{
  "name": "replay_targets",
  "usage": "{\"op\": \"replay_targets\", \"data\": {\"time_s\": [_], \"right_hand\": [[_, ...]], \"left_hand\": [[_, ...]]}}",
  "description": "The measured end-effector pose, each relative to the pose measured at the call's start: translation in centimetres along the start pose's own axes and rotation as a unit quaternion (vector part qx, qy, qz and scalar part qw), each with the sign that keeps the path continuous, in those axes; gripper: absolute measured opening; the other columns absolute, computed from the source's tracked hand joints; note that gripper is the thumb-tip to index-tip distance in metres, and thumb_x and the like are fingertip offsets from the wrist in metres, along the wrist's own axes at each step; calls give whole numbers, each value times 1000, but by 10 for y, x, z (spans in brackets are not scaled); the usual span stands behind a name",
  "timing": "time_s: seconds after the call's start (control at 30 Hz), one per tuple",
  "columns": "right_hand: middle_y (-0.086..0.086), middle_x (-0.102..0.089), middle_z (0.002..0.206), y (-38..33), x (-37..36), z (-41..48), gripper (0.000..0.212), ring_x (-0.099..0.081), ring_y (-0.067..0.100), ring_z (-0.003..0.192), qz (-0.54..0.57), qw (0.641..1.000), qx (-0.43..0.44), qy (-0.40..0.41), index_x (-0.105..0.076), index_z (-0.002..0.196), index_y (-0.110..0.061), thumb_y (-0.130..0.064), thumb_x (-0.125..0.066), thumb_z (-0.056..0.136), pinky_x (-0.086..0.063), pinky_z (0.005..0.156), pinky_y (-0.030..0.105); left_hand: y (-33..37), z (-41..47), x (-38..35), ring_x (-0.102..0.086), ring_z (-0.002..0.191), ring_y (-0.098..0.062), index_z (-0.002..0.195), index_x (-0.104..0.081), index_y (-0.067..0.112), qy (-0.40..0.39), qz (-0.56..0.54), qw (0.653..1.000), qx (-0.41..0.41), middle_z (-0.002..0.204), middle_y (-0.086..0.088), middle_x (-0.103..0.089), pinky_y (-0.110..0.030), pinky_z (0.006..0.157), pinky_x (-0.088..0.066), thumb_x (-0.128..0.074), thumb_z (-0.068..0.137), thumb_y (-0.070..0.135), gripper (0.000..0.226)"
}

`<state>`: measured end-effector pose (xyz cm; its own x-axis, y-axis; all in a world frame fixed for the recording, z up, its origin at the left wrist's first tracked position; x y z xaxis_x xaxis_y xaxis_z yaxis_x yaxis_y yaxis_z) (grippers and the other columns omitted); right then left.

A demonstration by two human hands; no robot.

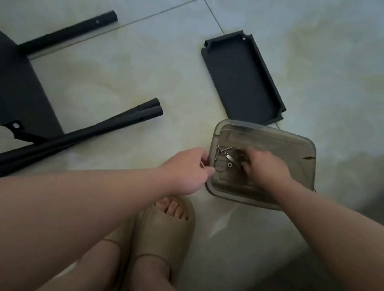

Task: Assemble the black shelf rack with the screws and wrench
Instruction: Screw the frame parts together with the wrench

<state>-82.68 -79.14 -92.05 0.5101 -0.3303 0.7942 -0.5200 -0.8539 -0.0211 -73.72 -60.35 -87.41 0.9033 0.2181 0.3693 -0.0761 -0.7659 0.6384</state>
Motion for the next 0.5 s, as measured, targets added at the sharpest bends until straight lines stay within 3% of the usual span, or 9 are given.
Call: {"op": "replay_targets", "data": {"time_s": [0.17,0.3,0.4,0.5], "right_hand": [[14,-64,119,1,-10,17,20,-64,37,102,-58,998,2,21,-48,123,-17,-23,-46,104,-39,66,36],[13,-62,119,-1,-6,15,20,-63,37,104,-61,998,4,24,-55,118,-13,-21,-46,102,-41,69,36],[13,-64,107,-4,14,-2,16,-63,37,93,-32,999,7,35,-59,105,-12,-25,-52,97,-47,70,38],[9,-64,97,-14,53,-30,14,-60,33,86,-22,997,38,62,-53,96,-16,-30,-56,93,-43,65,35]], "left_hand": [[-1,-2,0,-66,92,-27,86,-54,24,-16,-15,1000,-2,93,-4,-66,-40,87,-53,-55,100,33,17],[-1,-4,-1,-64,96,-26,100,-56,20,-19,-4,1000,1,99,-4,-66,-33,78,-46,-54,100,36,16],[1,-11,12,-59,102,-24,115,-57,18,-24,52,998,9,109,-4,-64,-31,81,-40,-52,101,39,26],[9,-32,45,-58,103,-24,114,-60,16,-13,126,992,8,105,-2,-60,-30,83,-42,-53,101,37,25]]}}
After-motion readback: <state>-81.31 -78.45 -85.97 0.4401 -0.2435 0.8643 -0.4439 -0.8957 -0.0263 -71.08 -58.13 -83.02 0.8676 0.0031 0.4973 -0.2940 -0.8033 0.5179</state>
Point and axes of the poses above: each hand's wrist, its own z-axis towards the middle knuckle, its own x-axis out of the back of the hand, y = z × x, the point moved 5 cm from there along z, towards the middle knuckle
